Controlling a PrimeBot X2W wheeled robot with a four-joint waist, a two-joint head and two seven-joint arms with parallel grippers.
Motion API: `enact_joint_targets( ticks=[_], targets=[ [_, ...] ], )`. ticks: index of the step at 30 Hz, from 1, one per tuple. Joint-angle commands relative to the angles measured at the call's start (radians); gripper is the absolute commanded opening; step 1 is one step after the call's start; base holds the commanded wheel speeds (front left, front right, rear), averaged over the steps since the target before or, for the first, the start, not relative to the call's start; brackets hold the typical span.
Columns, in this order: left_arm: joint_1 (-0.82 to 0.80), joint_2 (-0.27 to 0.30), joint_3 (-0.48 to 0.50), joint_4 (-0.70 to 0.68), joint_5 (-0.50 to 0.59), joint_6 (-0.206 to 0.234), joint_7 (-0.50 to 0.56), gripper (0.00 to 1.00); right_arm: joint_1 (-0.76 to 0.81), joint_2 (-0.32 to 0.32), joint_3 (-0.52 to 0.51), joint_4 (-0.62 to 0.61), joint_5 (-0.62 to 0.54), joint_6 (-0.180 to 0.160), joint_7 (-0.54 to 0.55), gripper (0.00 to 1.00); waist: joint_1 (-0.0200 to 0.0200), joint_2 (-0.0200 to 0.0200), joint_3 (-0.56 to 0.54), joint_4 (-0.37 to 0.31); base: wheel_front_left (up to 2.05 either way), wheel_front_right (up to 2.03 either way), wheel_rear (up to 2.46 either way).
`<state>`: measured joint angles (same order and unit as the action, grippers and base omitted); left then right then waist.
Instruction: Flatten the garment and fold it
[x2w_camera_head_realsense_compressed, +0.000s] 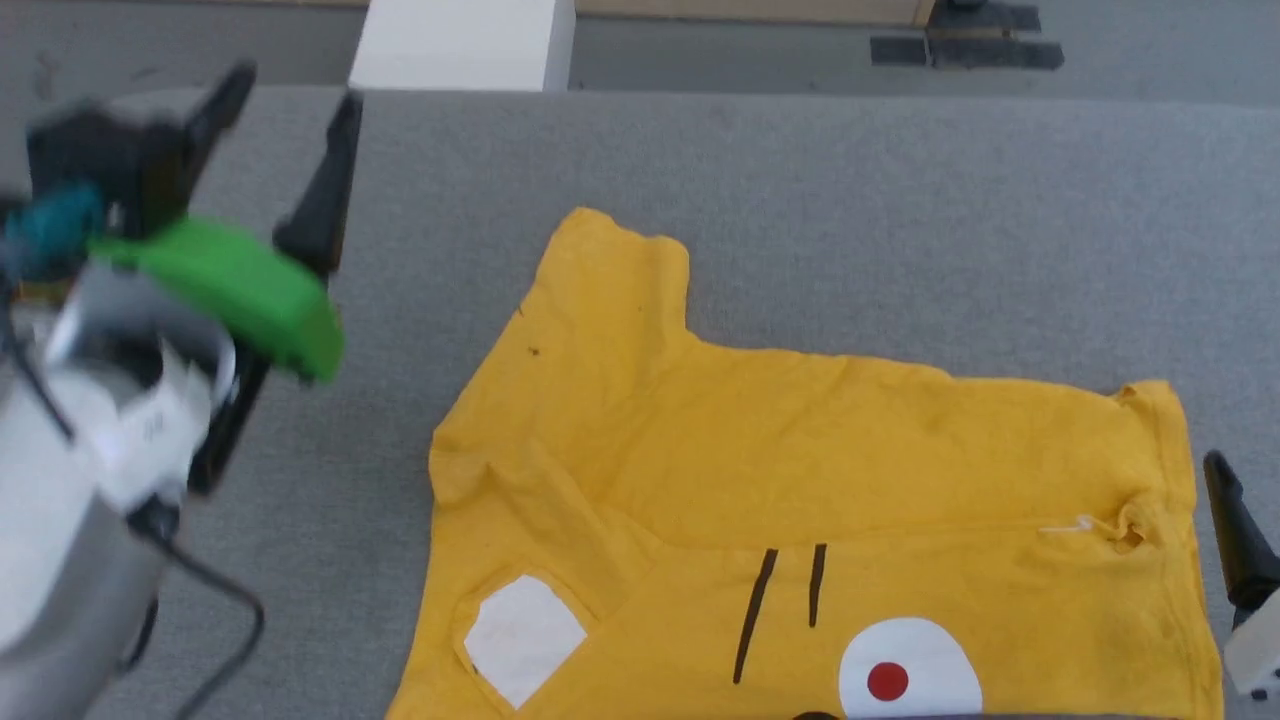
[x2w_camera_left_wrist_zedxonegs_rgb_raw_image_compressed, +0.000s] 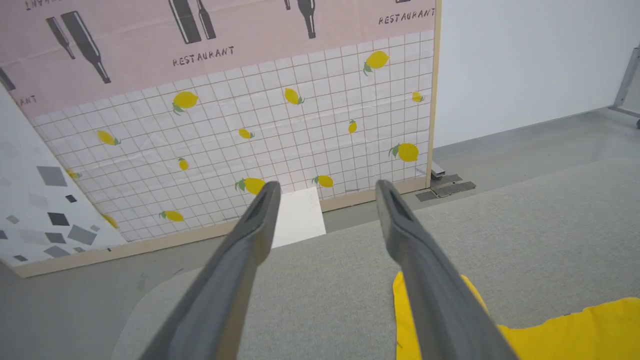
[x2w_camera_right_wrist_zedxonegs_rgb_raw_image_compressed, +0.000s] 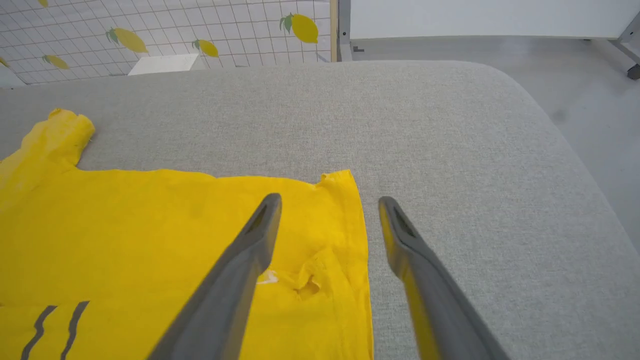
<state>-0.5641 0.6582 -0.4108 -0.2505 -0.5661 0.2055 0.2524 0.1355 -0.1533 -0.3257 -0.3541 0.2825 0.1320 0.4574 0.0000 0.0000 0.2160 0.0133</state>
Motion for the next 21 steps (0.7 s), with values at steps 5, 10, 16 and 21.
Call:
enact_joint_targets(
  ticks=[5, 10, 16, 21],
  targets=[
    [-0.338, -0.091, -0.116, 0.218, 0.021, -0.136, 0.157, 1.0, -0.087, -0.016, 0.032, -0.024, 0.01, -0.001, -0.012, 1.0, 0.0, 0.0, 0.206, -0.056, 0.0, 0.0, 0.0],
    [-0.442, -0.121, -0.177, 0.357, 0.004, -0.224, 0.244, 1.0, -0.128, -0.021, 0.065, -0.011, 0.018, -0.001, -0.015, 1.0, 0.0, 0.0, 0.273, -0.102, 0.0, 0.0, 0.0],
    [-0.462, -0.123, -0.196, 0.455, -0.035, -0.266, 0.295, 1.0, -0.161, -0.028, 0.081, 0.012, 0.028, -0.001, -0.032, 1.0, 0.0, 0.0, 0.337, -0.148, 0.0, 0.0, 0.0],
    [-0.456, -0.116, -0.201, 0.507, -0.051, -0.27, 0.318, 1.0, -0.181, -0.034, 0.087, 0.026, 0.038, -0.001, -0.045, 1.0, 0.0, 0.0, 0.382, -0.171, 0.0, 0.0, 0.0]
  ],
)
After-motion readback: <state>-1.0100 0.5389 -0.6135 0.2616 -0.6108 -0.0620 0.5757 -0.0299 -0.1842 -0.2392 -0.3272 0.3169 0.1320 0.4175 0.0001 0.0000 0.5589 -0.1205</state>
